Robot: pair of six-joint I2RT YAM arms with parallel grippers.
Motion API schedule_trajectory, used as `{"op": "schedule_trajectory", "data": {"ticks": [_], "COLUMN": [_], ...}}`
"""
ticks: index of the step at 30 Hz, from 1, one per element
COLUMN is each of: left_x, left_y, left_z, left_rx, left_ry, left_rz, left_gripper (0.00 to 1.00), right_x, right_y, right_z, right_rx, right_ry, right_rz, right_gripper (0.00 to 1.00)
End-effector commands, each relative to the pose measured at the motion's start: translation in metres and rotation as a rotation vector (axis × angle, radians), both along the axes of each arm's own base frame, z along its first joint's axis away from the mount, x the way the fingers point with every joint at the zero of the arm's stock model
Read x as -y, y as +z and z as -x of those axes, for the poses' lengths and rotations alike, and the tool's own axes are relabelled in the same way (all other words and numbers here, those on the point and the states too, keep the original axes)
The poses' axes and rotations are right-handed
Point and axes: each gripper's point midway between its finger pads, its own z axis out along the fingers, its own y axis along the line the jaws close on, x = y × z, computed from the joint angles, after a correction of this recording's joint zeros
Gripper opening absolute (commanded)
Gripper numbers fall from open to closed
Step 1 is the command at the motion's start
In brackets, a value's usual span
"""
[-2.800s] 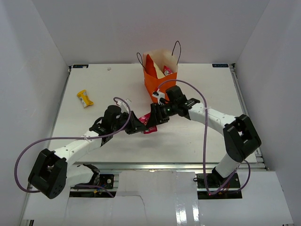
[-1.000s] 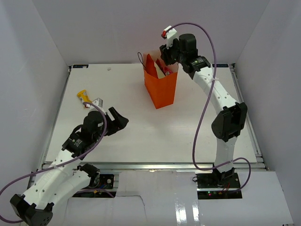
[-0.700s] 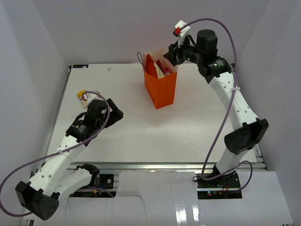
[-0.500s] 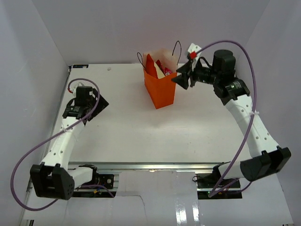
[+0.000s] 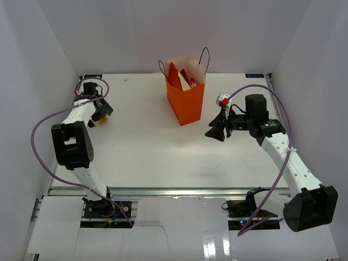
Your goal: Place the snacks into the paper bag
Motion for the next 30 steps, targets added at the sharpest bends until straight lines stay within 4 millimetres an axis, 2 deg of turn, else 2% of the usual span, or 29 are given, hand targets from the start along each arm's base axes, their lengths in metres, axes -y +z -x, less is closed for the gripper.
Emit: {"op": "schedule_trajectory", "data": {"ticks": [1,5,11,14,18,21,22,23,26,27,29,30], "left_x": [-0.023,-0.032,-0.036,-0.038,-0.039,-0.037,-0.037,-0.033,-0.026,-0.02,-0.007,0.011], "left_y": [0.011,-0.006,-0.037,-0.044,-0.049,-0.055,-0.056,-0.06,-0.052,-0.045,-0.029,-0.017], "left_z": [-0.02,-0.034,-0.053,-0.064,-0.072,-0.069,-0.067,-0.063,-0.058,-0.061,-0.049,-0.053], "left_rx": [0.013,-0.017,-0.037,-0.033,-0.024,-0.036,-0.039,-0.047,-0.02,0.018,0.074,0.14], "left_ry": [-0.036,-0.092,-0.118,-0.114,-0.097,-0.087,-0.084,-0.091,-0.099,-0.119,-0.144,-0.199], "left_rz": [-0.075,-0.082,-0.035,-0.028,-0.015,-0.004,-0.003,0.014,0.042,0.068,0.108,0.174], "left_gripper": [0.97,0.95,0.86,0.79,0.62,0.47,0.38,0.37,0.32,0.32,0.32,0.32], "right_x": [-0.001,-0.001,0.0,-0.001,-0.001,-0.001,-0.002,-0.002,-0.005,-0.006,-0.008,-0.009], "right_y": [0.004,-0.002,-0.012,-0.012,-0.015,-0.016,-0.015,-0.013,-0.008,-0.007,-0.006,-0.005], "right_z": [0.004,0.001,-0.007,-0.009,-0.011,-0.012,-0.012,-0.011,-0.008,-0.007,-0.003,-0.001], "right_rx": [0.046,0.018,-0.038,-0.053,-0.068,-0.073,-0.075,-0.074,-0.079,-0.081,-0.111,-0.121], "right_ry": [0.047,0.052,0.05,0.061,0.072,0.075,0.077,0.083,0.106,0.111,0.128,0.134], "right_rz": [-0.025,-0.029,-0.022,-0.019,-0.01,-0.009,-0.01,-0.016,-0.035,-0.041,-0.061,-0.069], "right_gripper": [0.61,0.61,0.6,0.6,0.6,0.6,0.6,0.6,0.6,0.6,0.59,0.59]}}
